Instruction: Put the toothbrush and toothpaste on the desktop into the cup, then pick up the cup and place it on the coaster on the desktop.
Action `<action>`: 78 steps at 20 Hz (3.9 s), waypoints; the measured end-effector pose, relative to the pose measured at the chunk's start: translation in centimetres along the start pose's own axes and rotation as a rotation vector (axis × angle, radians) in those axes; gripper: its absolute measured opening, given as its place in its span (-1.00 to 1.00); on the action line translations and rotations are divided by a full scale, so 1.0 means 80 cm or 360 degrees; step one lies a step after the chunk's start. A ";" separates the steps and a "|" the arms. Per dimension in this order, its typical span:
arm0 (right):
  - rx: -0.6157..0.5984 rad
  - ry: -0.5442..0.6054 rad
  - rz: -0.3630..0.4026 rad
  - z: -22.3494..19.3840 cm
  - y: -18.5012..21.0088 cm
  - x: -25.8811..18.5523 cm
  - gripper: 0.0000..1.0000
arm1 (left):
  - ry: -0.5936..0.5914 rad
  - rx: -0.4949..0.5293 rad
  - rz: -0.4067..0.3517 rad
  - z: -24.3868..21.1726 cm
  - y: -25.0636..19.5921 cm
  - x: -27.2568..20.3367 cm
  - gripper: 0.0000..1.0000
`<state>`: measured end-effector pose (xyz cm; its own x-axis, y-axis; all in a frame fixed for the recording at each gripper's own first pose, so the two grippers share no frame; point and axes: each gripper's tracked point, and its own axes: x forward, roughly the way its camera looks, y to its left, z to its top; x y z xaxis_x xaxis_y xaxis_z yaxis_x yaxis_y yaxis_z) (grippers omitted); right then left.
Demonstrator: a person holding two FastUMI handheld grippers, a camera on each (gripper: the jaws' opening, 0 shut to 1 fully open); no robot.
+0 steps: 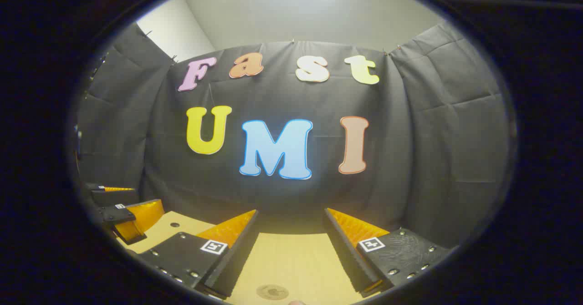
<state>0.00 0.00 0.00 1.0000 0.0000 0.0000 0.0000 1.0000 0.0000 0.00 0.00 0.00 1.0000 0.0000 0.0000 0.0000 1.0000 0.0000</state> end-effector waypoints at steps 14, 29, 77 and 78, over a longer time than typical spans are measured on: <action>0.0032 0.0097 0.0041 -0.023 -0.013 -0.004 0.79 | 0.0082 -0.0043 -0.0055 -0.011 -0.046 -0.007 0.89; -0.0007 0.0781 0.0256 -0.197 0.020 -0.019 0.80 | 0.0664 -0.0133 -0.0230 -0.181 -0.085 -0.013 0.97; 0.0193 0.2339 0.0218 -0.487 0.040 -0.182 -0.96 | 0.1867 -0.0155 -0.0028 -0.438 -0.145 -0.069 -0.54; 0.0207 0.2329 0.0219 -0.484 0.040 -0.180 -0.96 | 0.1849 -0.0172 -0.0029 -0.431 -0.145 -0.067 -0.54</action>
<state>-14.38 3.18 -38.73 0.1019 0.1720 -0.9798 -0.0137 0.9851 0.1715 -5.34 -11.57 -34.50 0.3982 -0.0704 -0.9146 -0.0413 0.9947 -0.0945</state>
